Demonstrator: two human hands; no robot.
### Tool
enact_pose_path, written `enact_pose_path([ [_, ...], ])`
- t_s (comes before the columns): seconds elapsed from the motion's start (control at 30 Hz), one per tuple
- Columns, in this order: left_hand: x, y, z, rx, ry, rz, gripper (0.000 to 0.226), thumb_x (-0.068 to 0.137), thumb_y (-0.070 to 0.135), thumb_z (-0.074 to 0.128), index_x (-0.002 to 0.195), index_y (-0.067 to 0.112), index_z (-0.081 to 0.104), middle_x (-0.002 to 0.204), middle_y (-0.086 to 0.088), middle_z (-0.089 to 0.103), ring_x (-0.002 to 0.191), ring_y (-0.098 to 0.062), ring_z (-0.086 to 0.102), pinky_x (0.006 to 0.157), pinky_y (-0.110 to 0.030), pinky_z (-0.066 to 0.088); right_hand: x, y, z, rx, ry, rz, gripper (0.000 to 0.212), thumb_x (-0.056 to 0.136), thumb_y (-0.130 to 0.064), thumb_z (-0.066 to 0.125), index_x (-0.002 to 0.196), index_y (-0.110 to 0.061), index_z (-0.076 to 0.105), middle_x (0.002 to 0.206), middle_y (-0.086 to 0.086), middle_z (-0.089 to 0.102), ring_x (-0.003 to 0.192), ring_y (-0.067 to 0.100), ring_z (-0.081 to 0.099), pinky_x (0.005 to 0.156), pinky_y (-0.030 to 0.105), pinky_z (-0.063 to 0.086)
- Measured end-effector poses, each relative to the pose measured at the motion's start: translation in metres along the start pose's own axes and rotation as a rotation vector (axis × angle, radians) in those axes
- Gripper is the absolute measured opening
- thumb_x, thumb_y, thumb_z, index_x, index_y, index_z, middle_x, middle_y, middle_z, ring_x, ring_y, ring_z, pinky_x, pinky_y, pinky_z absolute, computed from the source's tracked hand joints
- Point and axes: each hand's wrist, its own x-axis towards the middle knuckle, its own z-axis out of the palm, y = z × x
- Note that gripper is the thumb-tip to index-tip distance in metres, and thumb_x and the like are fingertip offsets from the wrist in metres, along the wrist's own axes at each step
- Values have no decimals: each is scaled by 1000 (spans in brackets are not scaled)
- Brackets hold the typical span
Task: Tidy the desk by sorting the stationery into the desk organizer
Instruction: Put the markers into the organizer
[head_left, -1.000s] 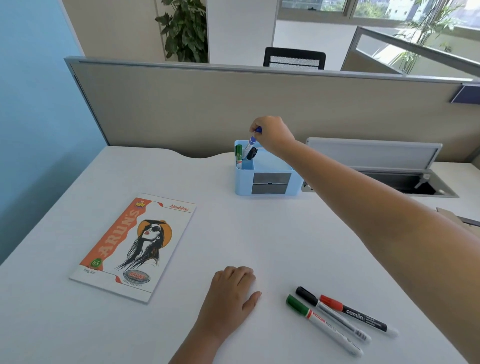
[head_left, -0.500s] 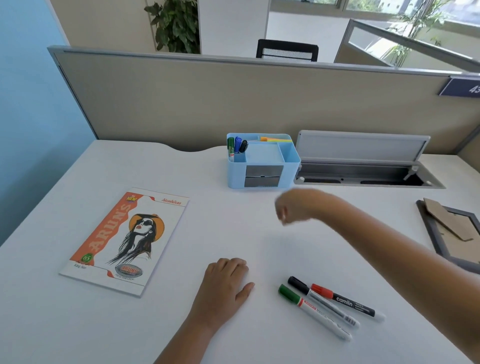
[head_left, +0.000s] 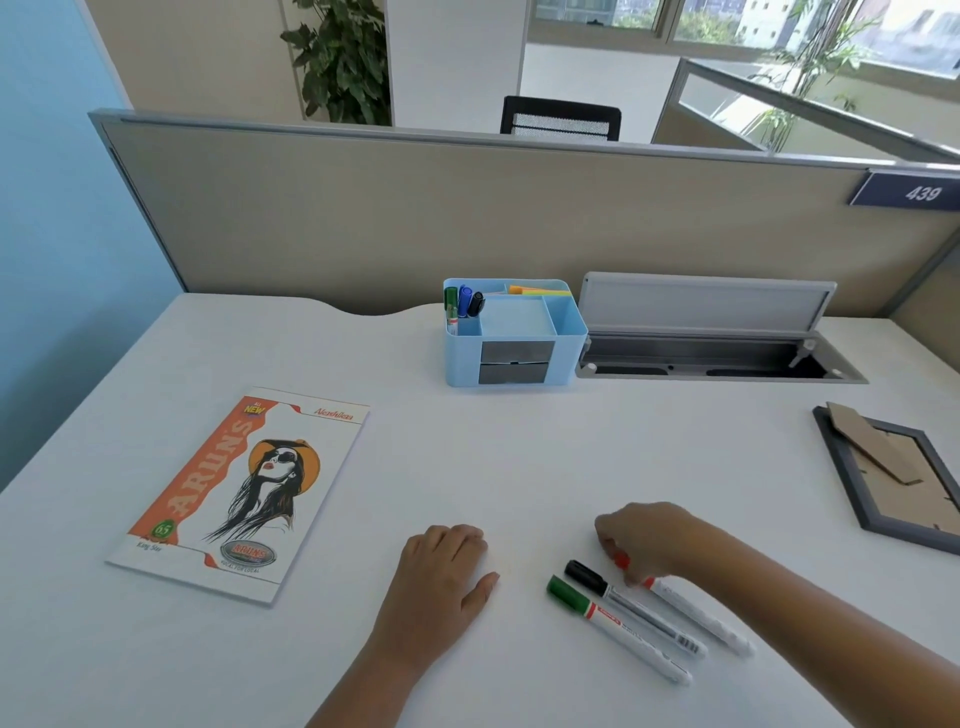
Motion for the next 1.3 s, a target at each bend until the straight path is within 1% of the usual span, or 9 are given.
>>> enact_pose_path([
  [0.17,0,-1,1,-5,-6,1,24,80,43,49,96,26,54,101,12,60,89,-9,47,75,-24,32,-5,10,-58,299,339,9,24,79,-26,70,101,-19,61,94,-4,64,80,12,55,75,26,45],
  [0.3,0,-1,1,-5,-13,1,24,80,43,49,95,26,57,101,13,59,89,-8,47,75,-23,32,-24,10,-134,583,748,-19,12,77,-20,71,87,-15,67,79,-1,65,66,15,56,61,23,43],
  [0.4,0,-1,2,-14,-19,6,23,80,43,50,95,26,57,101,13,60,88,-8,49,75,-23,32,-27,8,-183,739,1066,-60,11,79,-19,70,88,-13,68,80,0,65,74,13,55,66,21,42],
  [0.5,0,-1,3,-30,-30,5,23,79,43,50,94,27,56,101,15,59,87,-7,52,75,-23,32,-8,5,-221,772,1191,-85,14,85,-12,61,96,-12,68,89,-1,65,82,10,56,76,19,42],
  [0.67,2,-2,3,-28,-30,19,23,77,44,51,92,27,56,101,15,58,86,-8,51,74,-23,32,45,4,-252,710,1182,-54,20,86,-4,52,98,-9,68,103,5,69,97,18,61,83,24,46],
  [0.87,2,-4,4,-18,-21,11,23,77,45,51,91,28,57,100,16,59,86,-7,50,75,-25,32,82,1,-255,626,1023,-9,22,86,-1,53,102,-7,67,108,7,67,90,18,59,81,26,49],
  [0.97,2,-3,5,-16,-17,16,23,77,45,51,92,28,56,100,16,59,85,-7,50,75,-25,33,89,-1,-253,610,975,-32,22,85,-1,54,102,-5,66,110,10,67,98,23,60,84,28,48],
  [1.17,2,-3,3,-12,-24,13,23,78,45,50,93,28,55,100,15,59,86,-8,51,76,-25,33,90,-6,-241,595,878,-96,41,87,-9,56,127,-13,49,125,11,57,112,26,54,80,24,39],
  [1.3,3,-1,1,-7,-12,2,24,79,44,50,93,26,58,100,15,59,87,-8,50,76,-24,32,66,-4,-214,644,771,-154,42,86,-17,62,126,-16,49,125,9,55,97,21,55,78,28,48],
])
